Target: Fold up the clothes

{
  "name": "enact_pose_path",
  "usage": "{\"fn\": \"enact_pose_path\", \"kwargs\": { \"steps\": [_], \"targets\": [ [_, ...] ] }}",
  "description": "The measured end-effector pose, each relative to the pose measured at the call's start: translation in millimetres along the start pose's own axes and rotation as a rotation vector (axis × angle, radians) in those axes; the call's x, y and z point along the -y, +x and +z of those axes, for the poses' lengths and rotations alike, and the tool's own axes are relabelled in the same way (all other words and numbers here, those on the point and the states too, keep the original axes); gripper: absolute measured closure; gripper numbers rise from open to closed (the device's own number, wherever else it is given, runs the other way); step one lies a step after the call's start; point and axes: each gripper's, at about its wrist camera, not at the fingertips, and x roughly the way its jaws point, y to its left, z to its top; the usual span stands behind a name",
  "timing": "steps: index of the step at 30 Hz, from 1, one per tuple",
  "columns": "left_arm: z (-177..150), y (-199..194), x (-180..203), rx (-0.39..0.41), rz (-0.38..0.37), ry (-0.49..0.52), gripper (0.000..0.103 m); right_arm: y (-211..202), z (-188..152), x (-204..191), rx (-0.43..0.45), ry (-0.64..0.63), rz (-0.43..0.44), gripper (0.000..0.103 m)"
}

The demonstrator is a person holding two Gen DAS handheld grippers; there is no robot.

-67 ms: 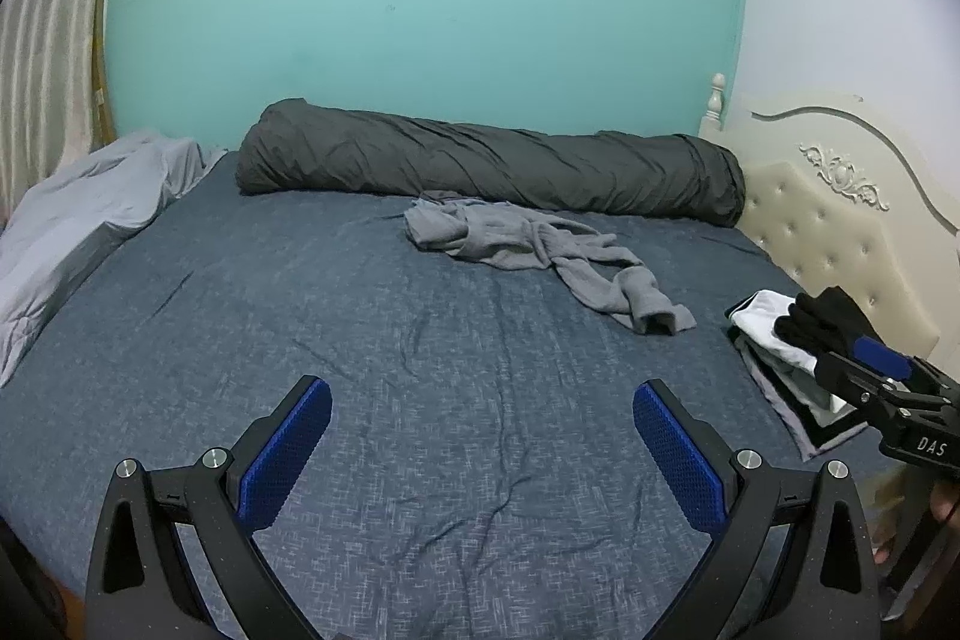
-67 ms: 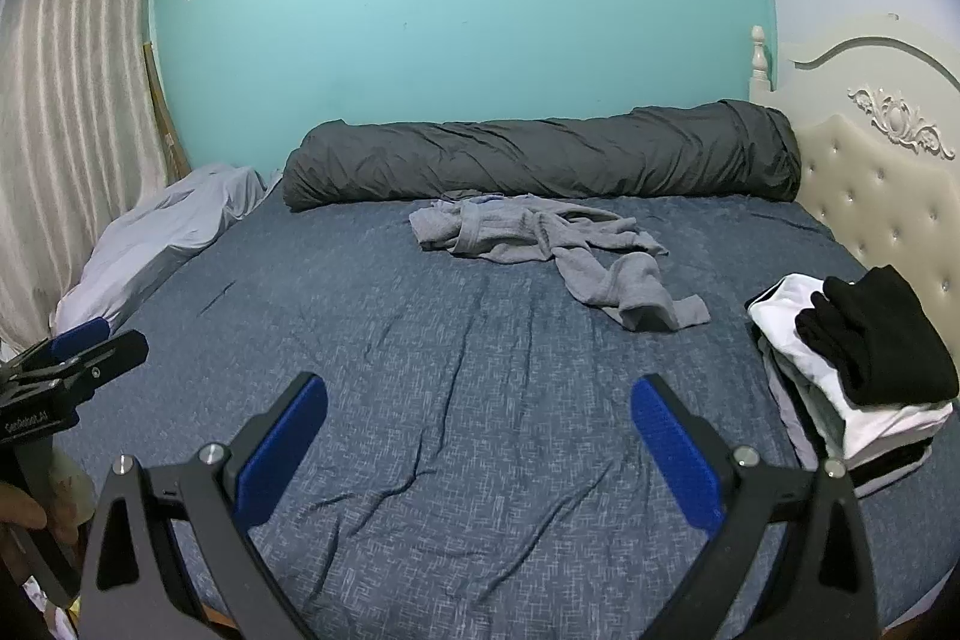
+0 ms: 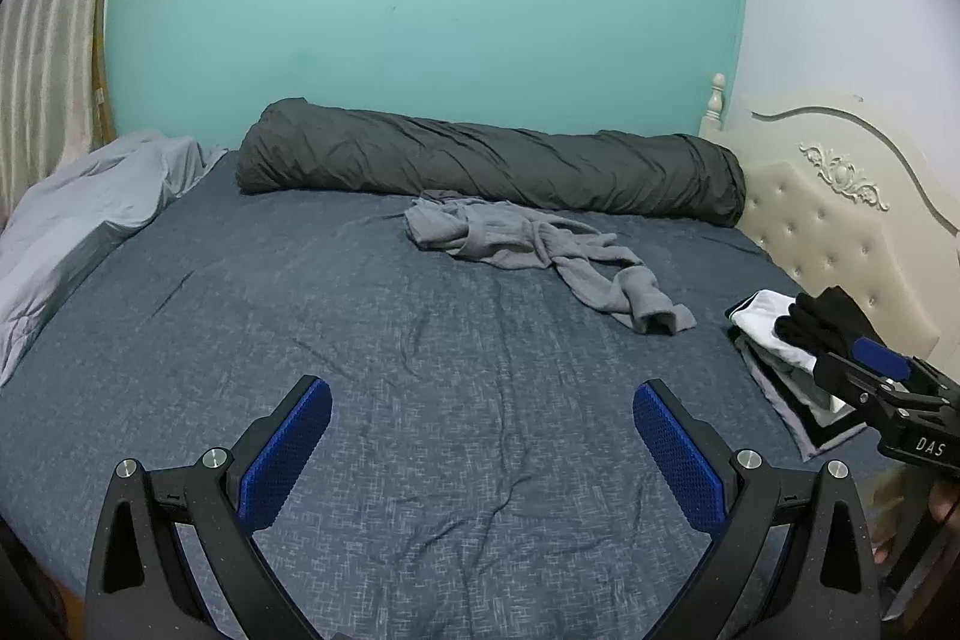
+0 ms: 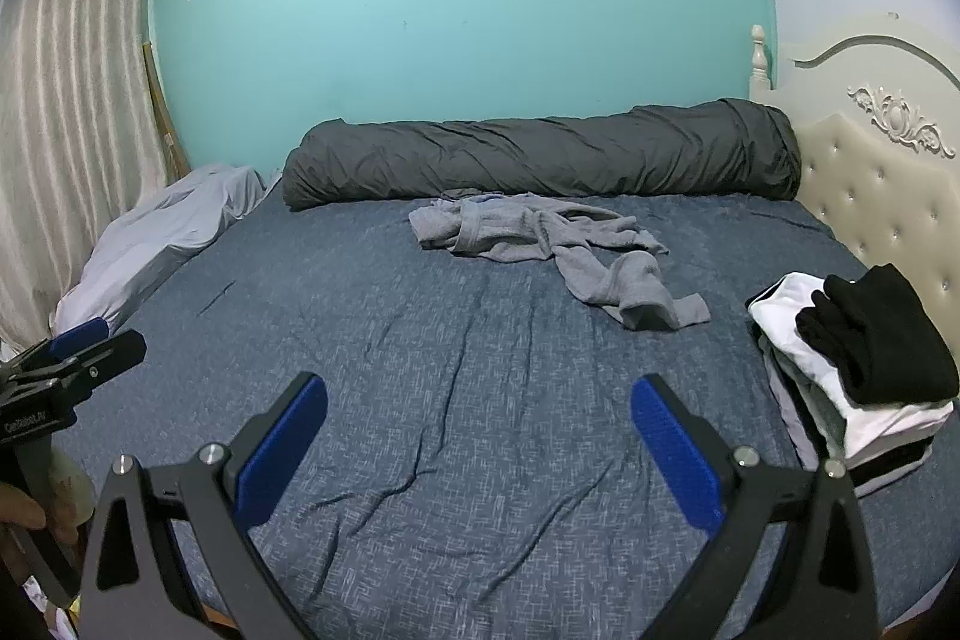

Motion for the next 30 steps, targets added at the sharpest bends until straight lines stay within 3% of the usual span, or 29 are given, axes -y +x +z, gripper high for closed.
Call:
{"fn": "enact_pose_path", "kwargs": {
  "steps": [30],
  "targets": [
    [4.9, -2.5, -4.6, -0.009, -0.007, -0.003, 0.000, 4.1, -5.3, -0.3, -0.002, -0.009, -0.006, 0.001]
  ]
}}
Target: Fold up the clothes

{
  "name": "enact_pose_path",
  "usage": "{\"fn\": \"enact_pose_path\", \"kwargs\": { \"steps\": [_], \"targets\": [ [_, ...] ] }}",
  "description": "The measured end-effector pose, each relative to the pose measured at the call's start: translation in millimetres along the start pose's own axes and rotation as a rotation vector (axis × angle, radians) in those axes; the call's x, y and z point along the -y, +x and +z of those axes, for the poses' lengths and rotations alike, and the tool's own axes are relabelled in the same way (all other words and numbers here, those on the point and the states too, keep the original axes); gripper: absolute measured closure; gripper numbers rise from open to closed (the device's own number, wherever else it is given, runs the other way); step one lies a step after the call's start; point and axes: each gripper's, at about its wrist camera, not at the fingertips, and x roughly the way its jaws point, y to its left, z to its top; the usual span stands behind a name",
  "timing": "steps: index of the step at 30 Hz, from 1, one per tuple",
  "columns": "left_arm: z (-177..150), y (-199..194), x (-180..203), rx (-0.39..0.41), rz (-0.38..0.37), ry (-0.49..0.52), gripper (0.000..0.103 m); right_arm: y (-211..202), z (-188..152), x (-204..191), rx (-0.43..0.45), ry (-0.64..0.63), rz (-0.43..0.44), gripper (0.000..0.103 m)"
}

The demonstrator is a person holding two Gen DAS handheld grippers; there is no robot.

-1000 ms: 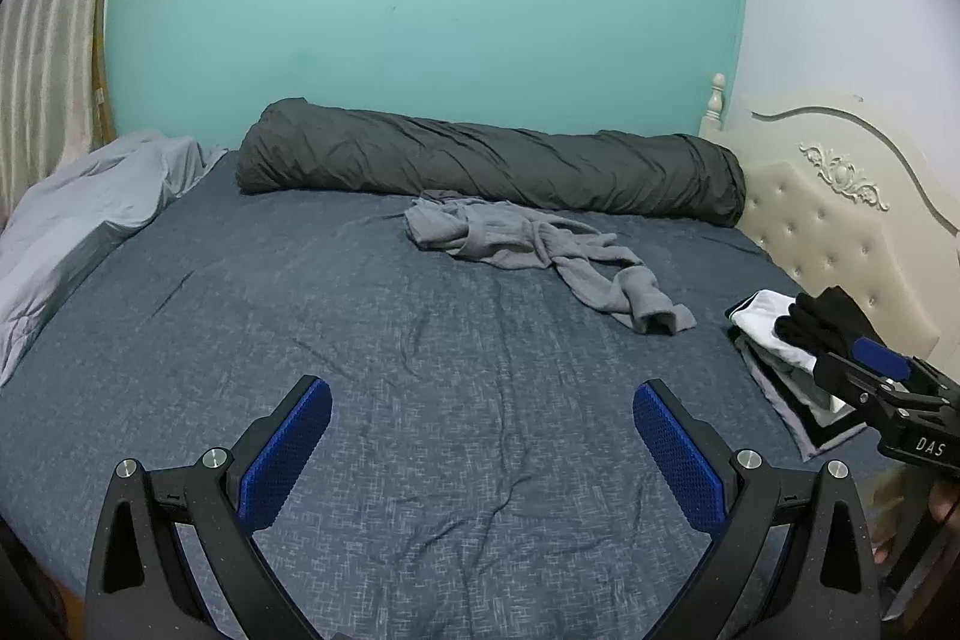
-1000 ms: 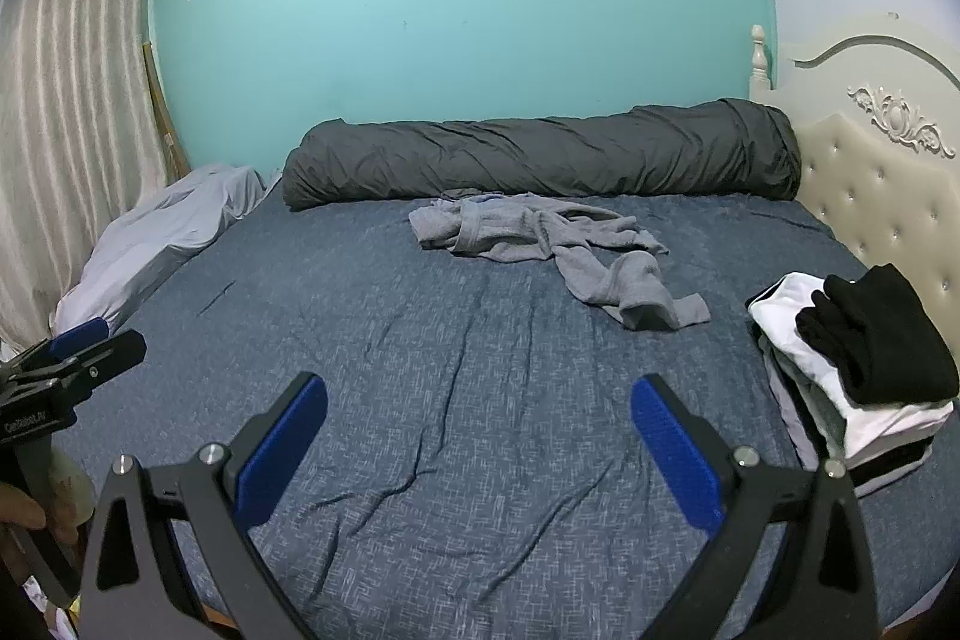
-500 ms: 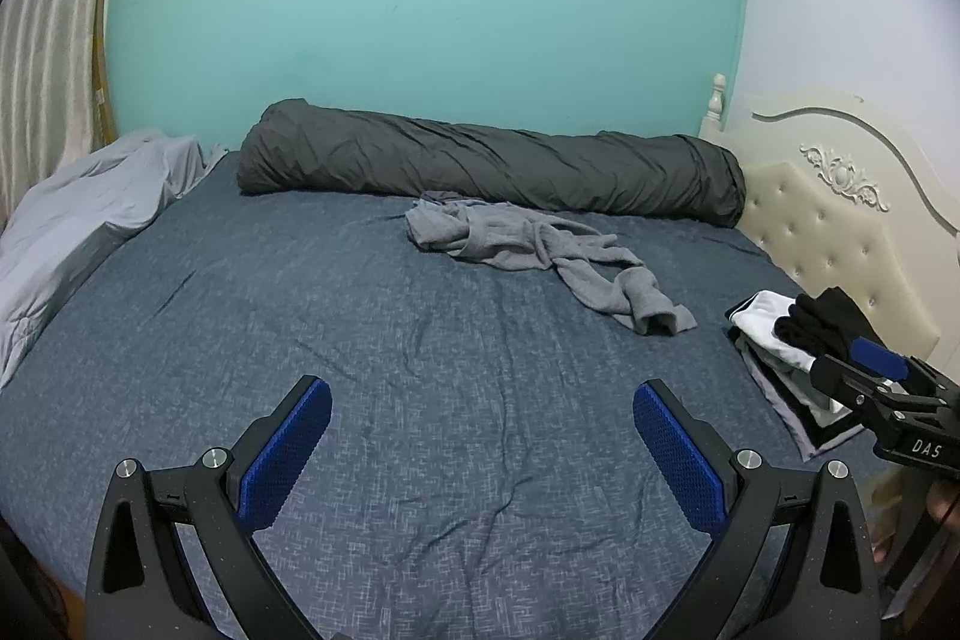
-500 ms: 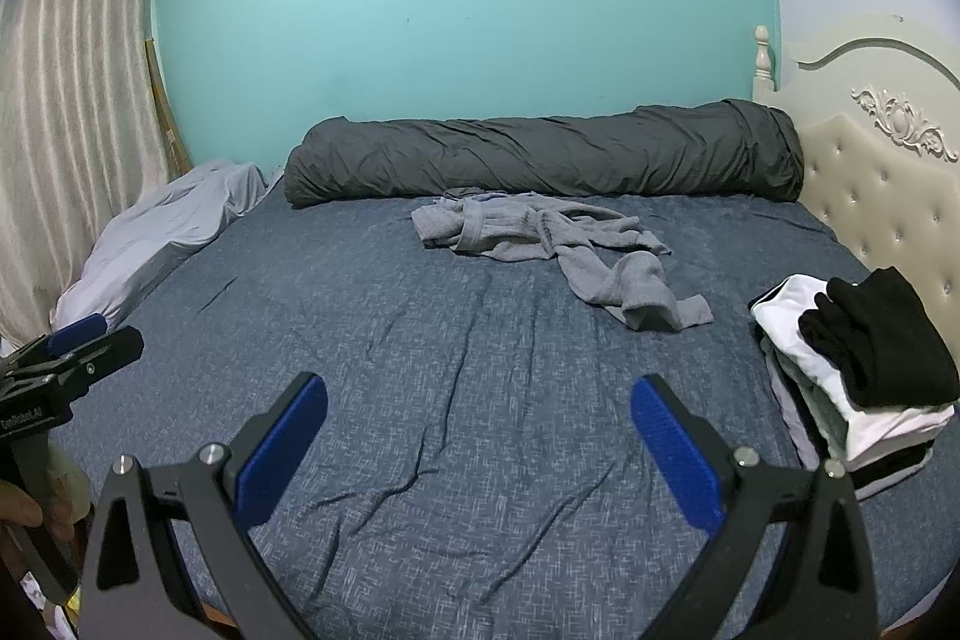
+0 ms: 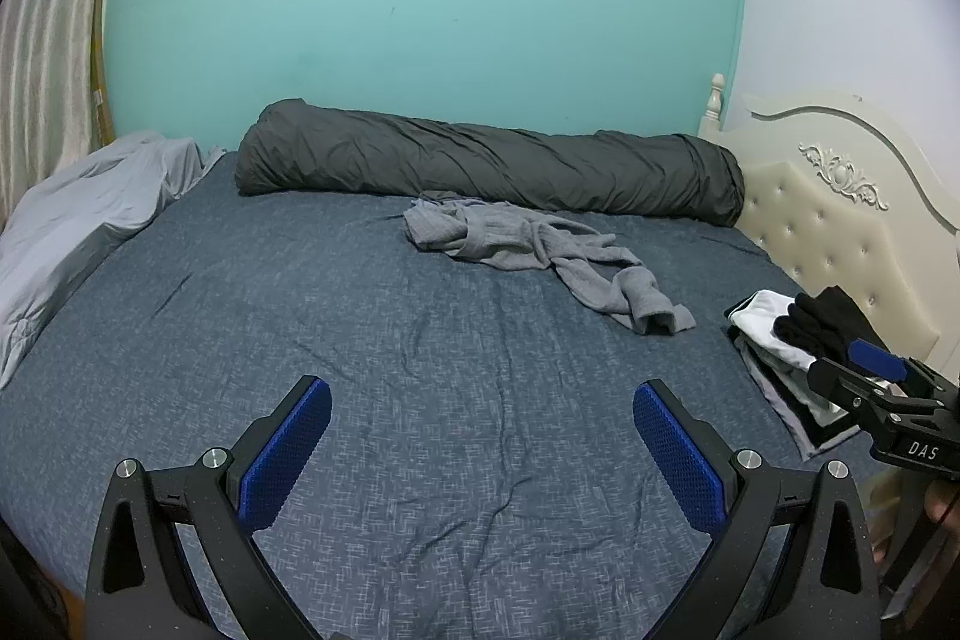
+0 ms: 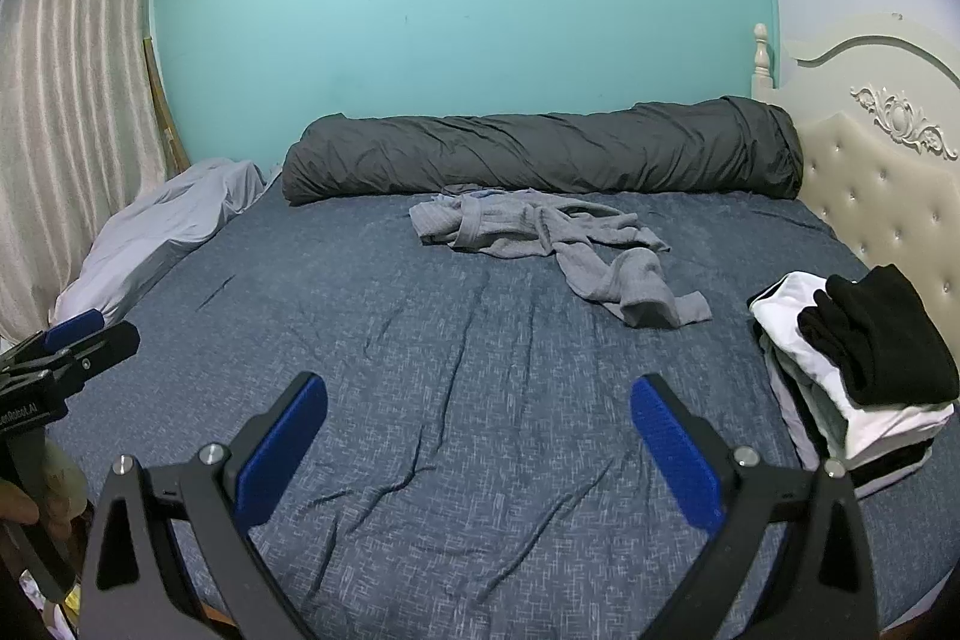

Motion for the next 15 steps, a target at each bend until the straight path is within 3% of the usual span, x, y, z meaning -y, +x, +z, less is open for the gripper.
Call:
{"fn": "enact_pose_path", "kwargs": {
  "steps": [15],
  "targets": [
    [-1.4, 2.4, 0.7, 0.000, 0.000, -0.002, 0.000, 0.5, 3.3, 2.9, -0.003, -0.003, 0.000, 0.001]
  ]
}}
